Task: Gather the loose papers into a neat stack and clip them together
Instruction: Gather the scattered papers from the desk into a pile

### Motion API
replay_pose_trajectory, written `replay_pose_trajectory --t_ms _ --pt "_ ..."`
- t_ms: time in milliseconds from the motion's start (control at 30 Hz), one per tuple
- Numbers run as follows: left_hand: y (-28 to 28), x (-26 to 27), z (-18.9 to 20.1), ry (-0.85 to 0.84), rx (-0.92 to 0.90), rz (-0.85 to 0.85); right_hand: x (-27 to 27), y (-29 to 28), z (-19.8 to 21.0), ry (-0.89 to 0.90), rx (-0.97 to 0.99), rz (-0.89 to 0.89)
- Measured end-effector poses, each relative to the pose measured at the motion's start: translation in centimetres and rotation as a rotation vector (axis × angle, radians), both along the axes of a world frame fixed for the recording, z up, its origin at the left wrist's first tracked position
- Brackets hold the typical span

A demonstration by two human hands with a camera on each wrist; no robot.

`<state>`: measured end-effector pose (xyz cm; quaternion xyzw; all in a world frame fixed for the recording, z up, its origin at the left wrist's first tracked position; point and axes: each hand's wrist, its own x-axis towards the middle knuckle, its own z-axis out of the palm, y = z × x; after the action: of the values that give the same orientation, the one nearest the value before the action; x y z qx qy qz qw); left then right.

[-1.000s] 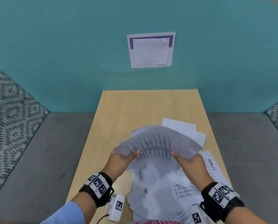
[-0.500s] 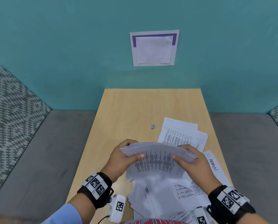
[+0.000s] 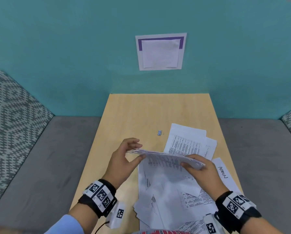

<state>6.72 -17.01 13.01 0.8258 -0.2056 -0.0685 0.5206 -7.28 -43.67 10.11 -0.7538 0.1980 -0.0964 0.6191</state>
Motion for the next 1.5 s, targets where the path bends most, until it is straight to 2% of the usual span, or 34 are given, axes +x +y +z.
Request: replay_pose_trajectory --t_ms 67,100,133,233,333,400,500,567,667,733,833,900,1066,1200,1300,1400,1433,1500 --pt "0.0 0.3 1.1 -0.366 0.236 -0.103 0.2 0.2 -0.2 0.008 -0.037 0.015" --pt "-0.3 0.4 1.7 -0.500 0.377 -0.192 0.3 0.4 0.2 0.002 -0.068 0.044" --pt "-0.8 0.2 2.4 -0.563 0.502 -0.267 0.3 0.6 0.8 -0.012 -0.103 0.087" --pt "-2.8 -1.0 4.2 -0.570 0.664 -0.345 0.1 1.8 2.8 -0.088 -0.261 0.219" --pt "-3.5 -1.5 4.7 -0.512 0.763 -0.345 -0.3 1.8 3.5 -0.094 -0.297 0.220" --pt "-2.7 -1.3 4.7 -0.390 0.698 -0.348 -1.0 0.6 3.1 -0.052 -0.252 0.138" --pt "-0.7 -0.1 4.3 -0.051 0.370 -0.278 -3.0 -2.6 1.7 0.108 -0.227 -0.041" --pt "0.5 0.4 4.4 0.138 0.155 -0.169 -4.5 -4.3 0.9 0.222 -0.146 -0.106" --pt "1.7 0.7 4.2 0.395 -0.105 -0.061 -4.9 -5.5 0.1 0.164 0.226 -0.154" --pt "2.0 0.7 3.8 0.482 -0.185 -0.034 -4.3 -4.8 2.0 0.081 0.317 -0.102" --pt "1.8 0.2 3.0 0.481 -0.251 -0.062 -3.4 -4.2 4.7 -0.005 0.232 -0.104" --pt "1.7 0.3 1.4 0.473 -0.236 -0.043 -3.3 -4.6 4.3 -0.034 0.200 -0.169" --pt "2.0 0.4 -6.4 0.450 0.078 -0.118 -4.7 -4.5 -2.9 0.224 0.098 -0.114" --pt "2.5 0.7 -10.2 0.375 0.243 -0.180 -4.6 -5.4 -6.0 0.292 -0.021 -0.094" --pt "2.0 1.1 -9.5 0.339 0.242 -0.165 -4.5 -6.3 -4.6 0.311 -0.172 -0.127" --pt "1.1 1.1 -7.1 0.254 0.223 -0.160 -4.4 -6.7 -1.9 0.216 -0.483 -0.139" --pt "1.0 1.1 -6.3 0.194 0.237 -0.184 -4.2 -6.5 -1.1 0.157 -0.633 -0.121" --pt "0.5 0.8 -4.4 0.032 0.278 -0.264 -3.1 -5.3 0.4 0.057 -0.854 0.053"
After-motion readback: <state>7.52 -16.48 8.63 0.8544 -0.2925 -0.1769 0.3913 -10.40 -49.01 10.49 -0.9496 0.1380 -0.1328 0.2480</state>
